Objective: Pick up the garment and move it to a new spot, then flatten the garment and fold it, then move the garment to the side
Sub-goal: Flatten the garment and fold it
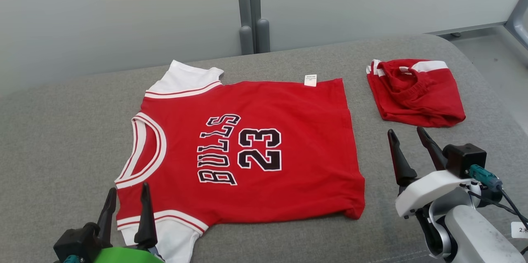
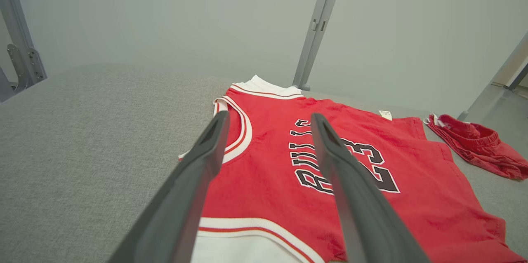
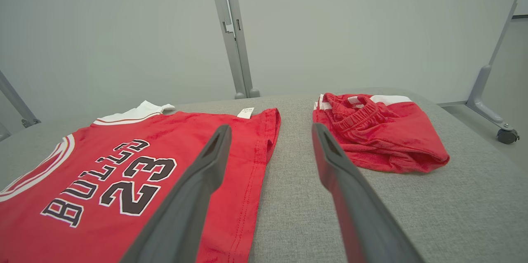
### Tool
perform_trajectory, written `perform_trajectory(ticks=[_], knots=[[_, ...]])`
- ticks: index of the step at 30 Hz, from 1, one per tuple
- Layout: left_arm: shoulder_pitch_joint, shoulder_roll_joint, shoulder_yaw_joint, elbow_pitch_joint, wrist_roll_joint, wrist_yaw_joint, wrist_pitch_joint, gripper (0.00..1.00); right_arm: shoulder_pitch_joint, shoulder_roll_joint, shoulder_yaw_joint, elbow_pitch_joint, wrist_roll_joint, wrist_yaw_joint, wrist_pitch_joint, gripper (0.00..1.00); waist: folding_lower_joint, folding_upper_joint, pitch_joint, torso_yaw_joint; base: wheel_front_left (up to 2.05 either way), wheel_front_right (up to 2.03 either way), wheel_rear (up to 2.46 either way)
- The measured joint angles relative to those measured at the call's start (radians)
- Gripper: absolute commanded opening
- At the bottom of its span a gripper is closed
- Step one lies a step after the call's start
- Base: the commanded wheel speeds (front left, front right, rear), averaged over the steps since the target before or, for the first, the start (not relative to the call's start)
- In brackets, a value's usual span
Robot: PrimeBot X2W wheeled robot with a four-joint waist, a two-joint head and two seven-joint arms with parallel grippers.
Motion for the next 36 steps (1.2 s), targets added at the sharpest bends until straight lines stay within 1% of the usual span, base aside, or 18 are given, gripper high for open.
perform_trajectory(ticks=[5,10,21,27,31,34,35,36], knots=[[0.000,-0.004,-0.001,0.006,0.002,0.000,0.000,1.00,0.002,0.019,-0.001,-0.015,-0.019,0.000,0.000,1.00,0.0000,0.0000,-0.001,-0.001,0.00,0.00,0.00],[0.000,-0.006,-0.001,0.016,0.013,0.000,0.000,1.00,0.013,0.022,-0.019,-0.028,-0.047,0.000,0.000,1.00,0.0000,0.0000,-0.001,0.000,0.00,0.00,0.00],[0.000,-0.010,-0.001,0.035,0.018,0.000,-0.002,1.00,0.038,0.034,-0.036,-0.036,-0.065,0.000,0.000,1.00,0.0000,0.0000,-0.002,0.009,0.00,0.00,0.00],[0.002,-0.011,-0.022,0.060,0.025,0.000,0.001,1.00,0.063,0.038,-0.058,-0.038,-0.066,0.000,0.000,1.00,0.0000,0.0000,0.000,0.025,0.00,0.00,0.00],[0.008,-0.012,-0.010,0.072,0.026,0.000,0.021,1.00,0.080,0.043,-0.056,-0.038,-0.072,0.000,0.000,1.00,0.0000,0.0000,0.005,0.042,0.00,0.00,0.00],[0.040,-0.013,0.008,0.092,-0.009,0.000,0.043,1.00,0.080,0.048,-0.055,-0.039,-0.075,0.000,0.000,1.00,0.0000,0.0000,0.011,0.056,0.00,0.00,0.00],[0.067,-0.018,0.017,0.105,-0.051,0.000,0.065,1.00,0.081,0.049,-0.053,-0.040,-0.075,0.000,0.000,1.00,0.0000,0.0000,0.016,0.065,0.00,0.00,0.00],[0.078,-0.022,0.025,0.109,-0.066,0.000,0.071,1.00,0.081,0.049,-0.053,-0.040,-0.075,0.000,0.000,1.00,0.0000,0.0000,0.020,0.069,0.00,0.00,0.00]])
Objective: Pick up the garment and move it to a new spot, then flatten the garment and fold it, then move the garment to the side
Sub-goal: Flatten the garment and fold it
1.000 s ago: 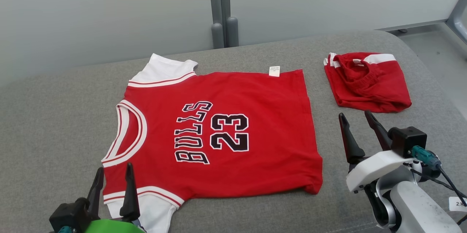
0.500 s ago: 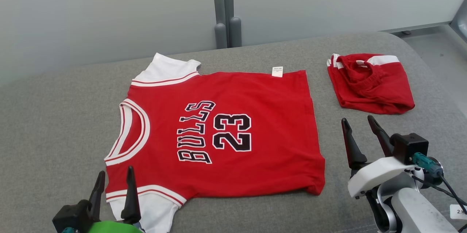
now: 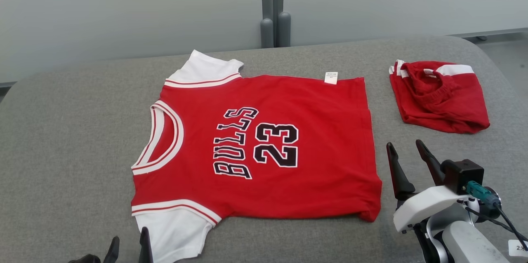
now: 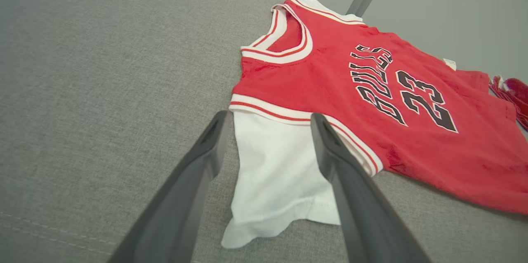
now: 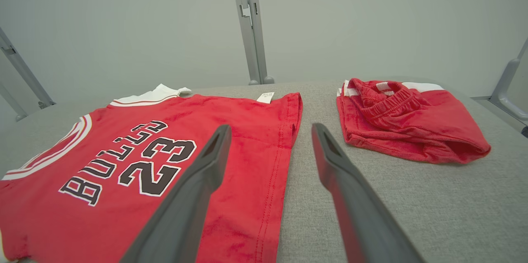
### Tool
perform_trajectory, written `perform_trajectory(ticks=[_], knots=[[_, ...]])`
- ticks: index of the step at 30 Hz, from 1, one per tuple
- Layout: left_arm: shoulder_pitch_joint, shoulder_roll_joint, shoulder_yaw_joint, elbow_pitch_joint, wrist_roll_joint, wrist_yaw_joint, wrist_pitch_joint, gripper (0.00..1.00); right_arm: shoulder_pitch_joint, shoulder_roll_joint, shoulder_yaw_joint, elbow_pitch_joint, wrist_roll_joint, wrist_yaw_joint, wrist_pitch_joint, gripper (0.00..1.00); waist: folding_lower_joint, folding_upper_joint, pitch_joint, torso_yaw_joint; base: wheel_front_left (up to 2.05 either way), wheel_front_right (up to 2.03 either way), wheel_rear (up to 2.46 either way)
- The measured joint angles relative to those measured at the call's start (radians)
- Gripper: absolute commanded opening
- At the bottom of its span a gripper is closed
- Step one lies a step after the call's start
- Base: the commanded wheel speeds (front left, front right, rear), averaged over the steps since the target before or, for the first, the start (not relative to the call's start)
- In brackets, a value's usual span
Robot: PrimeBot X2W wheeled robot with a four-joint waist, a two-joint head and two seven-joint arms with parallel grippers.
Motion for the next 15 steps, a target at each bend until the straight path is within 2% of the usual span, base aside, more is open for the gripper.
perform_trajectory(ticks=[8,15], knots=[[0.045,-0.015,0.005,0.021,-0.147,-0.008,0.072,1.00,0.000,0.001,0.003,-0.004,-0.010,0.000,0.000,1.00,0.0000,0.0000,0.031,0.022,0.00,0.00,0.00],[0.049,-0.016,-0.003,0.037,-0.185,-0.015,0.096,1.00,-0.001,0.003,0.007,-0.004,-0.024,0.000,0.000,1.00,0.0000,0.0000,0.049,0.028,0.00,0.00,0.00]])
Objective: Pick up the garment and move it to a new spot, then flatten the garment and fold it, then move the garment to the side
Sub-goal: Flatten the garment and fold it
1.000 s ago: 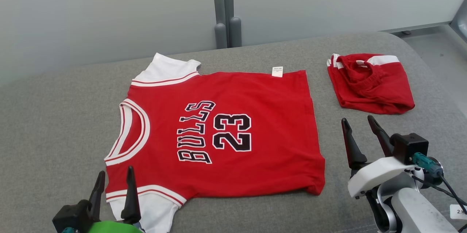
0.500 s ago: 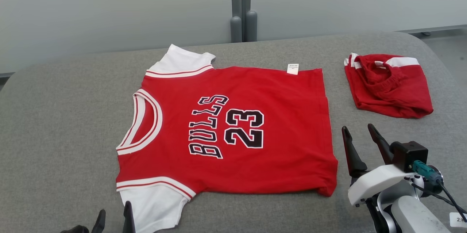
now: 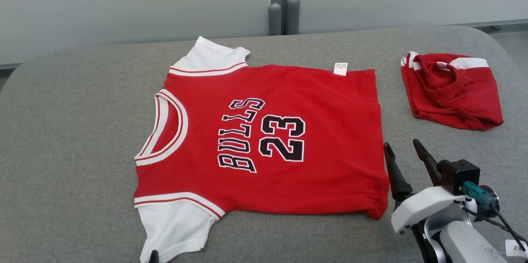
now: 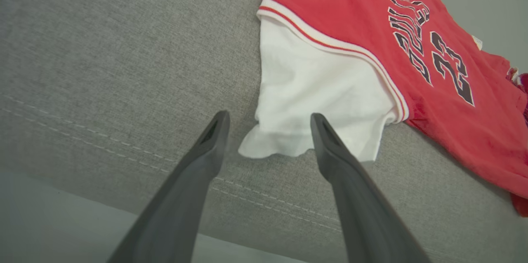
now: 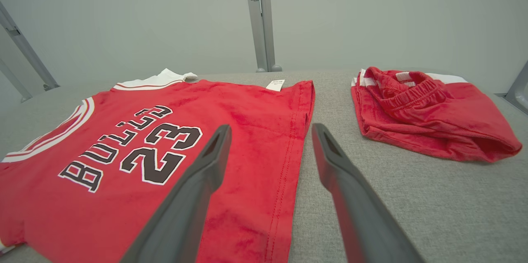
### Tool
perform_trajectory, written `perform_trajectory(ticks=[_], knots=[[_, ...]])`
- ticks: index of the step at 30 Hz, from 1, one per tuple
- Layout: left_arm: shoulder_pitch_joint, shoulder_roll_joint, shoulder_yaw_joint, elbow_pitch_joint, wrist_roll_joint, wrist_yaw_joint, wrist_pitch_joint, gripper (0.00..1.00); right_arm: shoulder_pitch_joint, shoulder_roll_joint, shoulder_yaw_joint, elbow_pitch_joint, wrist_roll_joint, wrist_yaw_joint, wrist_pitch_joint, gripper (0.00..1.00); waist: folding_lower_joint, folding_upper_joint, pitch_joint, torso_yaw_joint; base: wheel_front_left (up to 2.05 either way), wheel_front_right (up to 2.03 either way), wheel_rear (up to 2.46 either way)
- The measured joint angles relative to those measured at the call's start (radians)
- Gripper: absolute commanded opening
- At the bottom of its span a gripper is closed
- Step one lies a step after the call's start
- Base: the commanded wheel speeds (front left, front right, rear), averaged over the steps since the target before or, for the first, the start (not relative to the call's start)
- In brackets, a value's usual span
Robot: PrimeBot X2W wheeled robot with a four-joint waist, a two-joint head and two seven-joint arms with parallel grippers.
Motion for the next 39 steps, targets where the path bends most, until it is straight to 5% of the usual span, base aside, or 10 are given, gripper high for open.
perform_trajectory(ticks=[7,18,33,39], knots=[[0.002,-0.001,0.013,0.016,-0.046,-0.009,0.002,1.00,-0.002,-0.002,0.002,0.001,-0.008,0.000,0.000,1.00,0.0000,0.0000,0.008,-0.013,0.00,0.00,0.00],[0.000,-0.001,-0.001,0.025,-0.085,-0.030,0.017,0.00,-0.003,-0.003,-0.003,0.001,-0.009,0.000,0.000,1.00,0.0000,0.0000,0.014,-0.019,0.00,0.00,0.00],[-0.074,-0.003,0.015,-0.092,-0.091,-0.070,-0.075,0.00,0.078,0.058,-0.013,0.095,0.121,0.029,0.039,1.00,0.0000,0.0000,0.025,-0.009,0.00,0.00,0.00],[-0.090,-0.003,0.007,-0.149,-0.091,-0.082,-0.091,0.00,0.111,0.091,-0.006,0.117,0.170,0.064,0.064,1.00,0.0000,0.0000,0.040,-0.007,0.00,0.00,0.00]])
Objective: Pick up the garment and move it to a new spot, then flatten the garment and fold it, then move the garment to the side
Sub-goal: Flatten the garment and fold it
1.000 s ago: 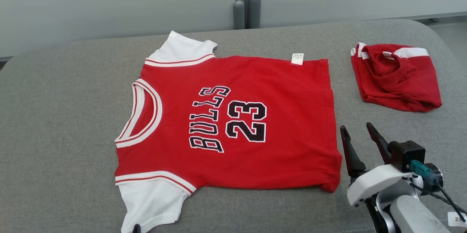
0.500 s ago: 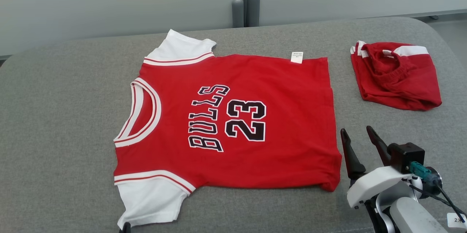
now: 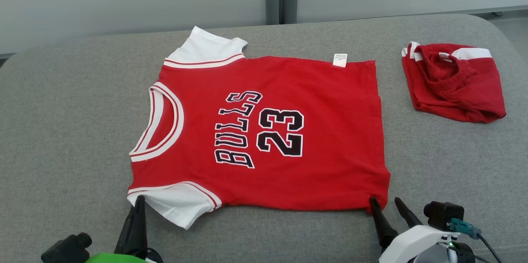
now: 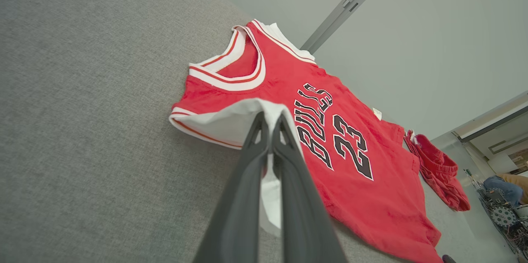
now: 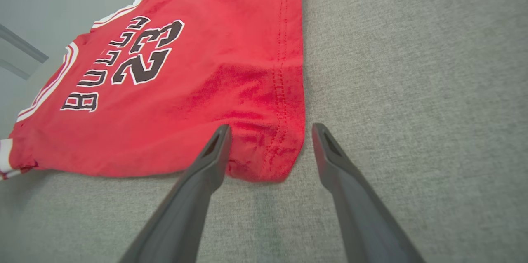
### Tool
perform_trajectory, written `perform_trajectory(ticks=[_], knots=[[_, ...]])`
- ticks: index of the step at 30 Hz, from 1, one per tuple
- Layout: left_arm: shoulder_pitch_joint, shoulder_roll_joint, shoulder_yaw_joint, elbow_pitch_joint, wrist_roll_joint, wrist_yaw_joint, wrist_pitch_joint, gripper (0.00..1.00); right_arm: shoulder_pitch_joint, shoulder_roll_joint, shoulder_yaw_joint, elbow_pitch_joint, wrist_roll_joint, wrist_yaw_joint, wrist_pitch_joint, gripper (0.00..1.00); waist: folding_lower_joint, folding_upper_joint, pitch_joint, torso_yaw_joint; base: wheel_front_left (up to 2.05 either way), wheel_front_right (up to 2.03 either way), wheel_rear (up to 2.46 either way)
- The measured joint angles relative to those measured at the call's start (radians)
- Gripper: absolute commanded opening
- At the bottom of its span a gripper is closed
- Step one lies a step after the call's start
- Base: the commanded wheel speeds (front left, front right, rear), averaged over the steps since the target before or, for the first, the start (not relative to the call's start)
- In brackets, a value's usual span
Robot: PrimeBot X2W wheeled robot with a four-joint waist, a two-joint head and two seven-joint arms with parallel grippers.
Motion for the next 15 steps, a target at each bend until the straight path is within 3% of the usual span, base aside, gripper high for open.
perform_trajectory(ticks=[12,15], knots=[[-0.001,0.000,-0.035,-0.018,0.018,0.000,0.002,0.00,0.011,0.036,-0.050,0.055,0.104,0.028,0.007,1.00,0.0000,0.0000,0.013,0.001,0.00,0.00,0.00],[-0.001,0.000,-0.034,-0.022,0.018,0.006,0.002,0.00,0.012,0.047,-0.061,0.057,0.141,0.047,0.007,0.91,0.0000,0.0000,0.019,0.008,0.00,0.00,0.00]])
